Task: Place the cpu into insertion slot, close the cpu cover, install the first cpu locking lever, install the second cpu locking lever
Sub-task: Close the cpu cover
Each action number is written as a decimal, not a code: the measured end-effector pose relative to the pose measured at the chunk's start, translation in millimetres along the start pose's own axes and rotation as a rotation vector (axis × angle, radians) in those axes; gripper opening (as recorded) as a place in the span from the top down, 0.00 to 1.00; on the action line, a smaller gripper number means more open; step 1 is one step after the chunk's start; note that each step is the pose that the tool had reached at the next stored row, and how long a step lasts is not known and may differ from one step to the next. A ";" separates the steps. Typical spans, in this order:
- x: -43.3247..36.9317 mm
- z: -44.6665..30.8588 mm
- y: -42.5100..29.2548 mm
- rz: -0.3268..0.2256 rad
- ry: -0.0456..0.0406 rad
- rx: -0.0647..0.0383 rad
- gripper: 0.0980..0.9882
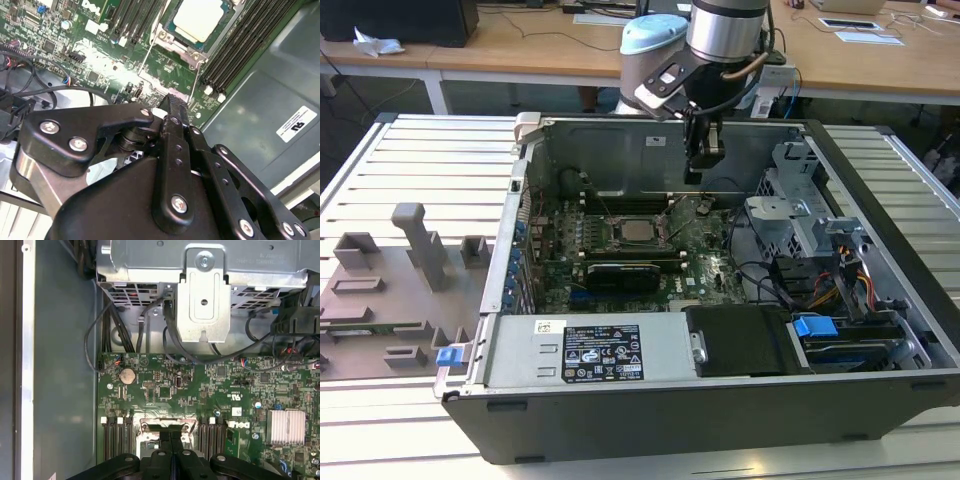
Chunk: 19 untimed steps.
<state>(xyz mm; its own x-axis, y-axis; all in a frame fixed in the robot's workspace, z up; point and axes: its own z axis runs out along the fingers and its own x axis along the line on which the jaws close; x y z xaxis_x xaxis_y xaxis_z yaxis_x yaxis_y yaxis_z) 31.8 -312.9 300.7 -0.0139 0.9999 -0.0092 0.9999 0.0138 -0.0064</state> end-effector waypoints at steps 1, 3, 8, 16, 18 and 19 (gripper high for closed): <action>0.0 0.0 0.7 0.000 0.0001 0.000 0.99; 0.0 0.0 1.4 0.000 0.0001 0.000 0.99; 0.0 3.0 2.2 0.000 0.0002 0.000 0.99; 0.1 5.8 20.7 0.000 0.0002 0.002 0.99; 0.1 5.9 27.2 0.000 0.0001 0.002 0.99; 0.2 6.0 30.8 0.000 0.0002 0.003 0.99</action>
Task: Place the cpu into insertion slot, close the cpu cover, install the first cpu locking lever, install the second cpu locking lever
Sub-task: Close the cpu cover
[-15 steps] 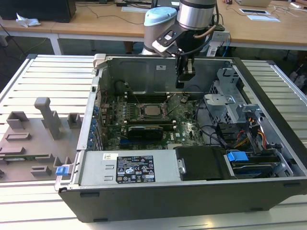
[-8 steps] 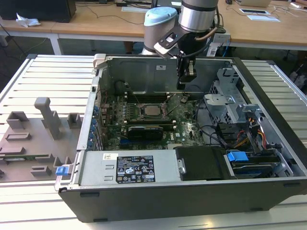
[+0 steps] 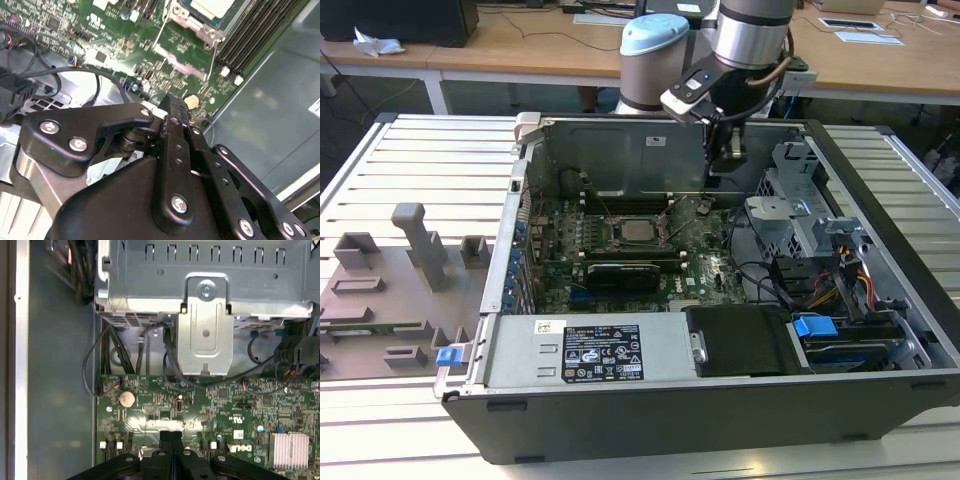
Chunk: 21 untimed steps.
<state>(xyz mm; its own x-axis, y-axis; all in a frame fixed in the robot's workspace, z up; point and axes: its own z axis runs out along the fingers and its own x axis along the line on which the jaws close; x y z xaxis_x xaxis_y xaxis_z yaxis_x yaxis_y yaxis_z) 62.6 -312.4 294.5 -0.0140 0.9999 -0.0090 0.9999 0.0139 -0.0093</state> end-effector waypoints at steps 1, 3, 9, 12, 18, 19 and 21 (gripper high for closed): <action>0.0 0.1 3.6 0.000 0.0000 0.000 0.99; 0.0 0.1 7.3 0.000 0.0000 0.001 0.99; 0.1 0.7 19.2 0.000 0.0000 0.002 0.99; 0.3 1.4 23.9 0.000 0.0001 0.003 0.99; 0.4 10.4 25.7 0.000 0.0001 0.005 0.99; 0.5 13.9 24.8 0.000 0.0002 0.005 0.99; 0.6 20.3 21.5 0.000 0.0002 0.005 0.99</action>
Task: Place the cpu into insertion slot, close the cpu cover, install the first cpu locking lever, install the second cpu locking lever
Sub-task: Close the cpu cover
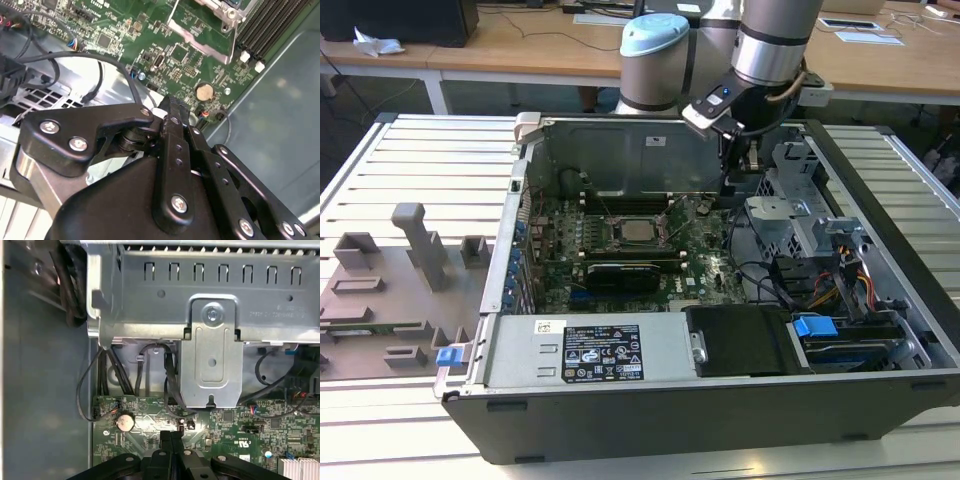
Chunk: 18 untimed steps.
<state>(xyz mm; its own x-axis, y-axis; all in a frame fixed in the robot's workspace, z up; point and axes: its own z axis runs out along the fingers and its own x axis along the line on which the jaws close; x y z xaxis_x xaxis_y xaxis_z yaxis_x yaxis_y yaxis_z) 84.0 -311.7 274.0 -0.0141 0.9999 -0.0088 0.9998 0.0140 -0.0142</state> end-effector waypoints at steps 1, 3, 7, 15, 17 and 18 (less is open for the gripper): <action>0.1 2.5 -2.8 0.000 -0.0001 0.000 0.99; 0.2 4.9 -8.3 0.000 0.0000 0.000 0.99; 0.3 9.0 -15.4 0.000 -0.0001 0.000 0.99; 0.4 12.5 -16.9 0.000 0.0000 0.000 0.99; 0.4 14.0 -17.1 0.000 0.0000 0.000 0.99; 0.4 14.8 -17.2 0.000 -0.0001 0.000 0.99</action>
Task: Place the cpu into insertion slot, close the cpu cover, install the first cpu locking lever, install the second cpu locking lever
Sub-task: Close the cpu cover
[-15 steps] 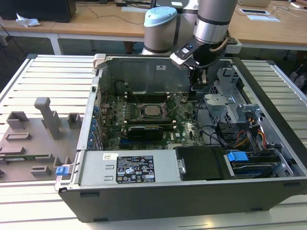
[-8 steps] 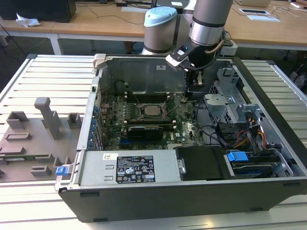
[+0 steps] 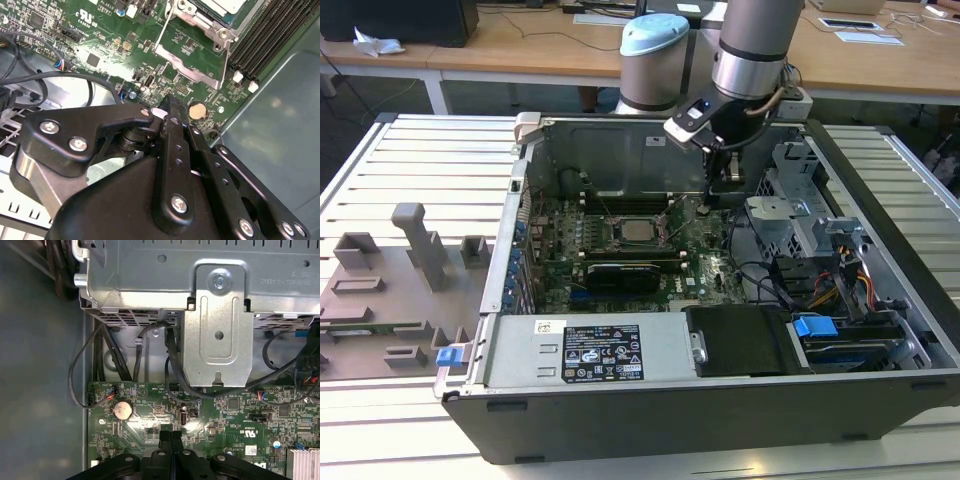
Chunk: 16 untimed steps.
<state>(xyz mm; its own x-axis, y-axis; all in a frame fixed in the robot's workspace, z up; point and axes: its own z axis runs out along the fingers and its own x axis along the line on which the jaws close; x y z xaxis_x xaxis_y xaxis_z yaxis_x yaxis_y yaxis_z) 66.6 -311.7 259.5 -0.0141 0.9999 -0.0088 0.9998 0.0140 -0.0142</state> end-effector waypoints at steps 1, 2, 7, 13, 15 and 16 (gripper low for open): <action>0.0 0.4 0.0 0.000 0.0000 0.000 0.99; 0.0 0.7 -0.1 0.000 0.0000 0.000 0.99; 0.0 4.0 -0.2 0.000 0.0000 0.000 0.99; 0.0 7.4 -0.2 0.000 0.0000 0.000 0.99; 0.1 8.8 -0.2 0.000 0.0000 0.000 0.99; 0.1 9.6 -0.2 0.000 0.0000 0.000 0.99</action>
<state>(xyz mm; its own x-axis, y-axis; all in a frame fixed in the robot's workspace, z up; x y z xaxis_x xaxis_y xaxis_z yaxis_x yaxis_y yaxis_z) 66.3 -311.7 249.9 -0.0141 0.9999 -0.0088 0.9998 0.0140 -0.0142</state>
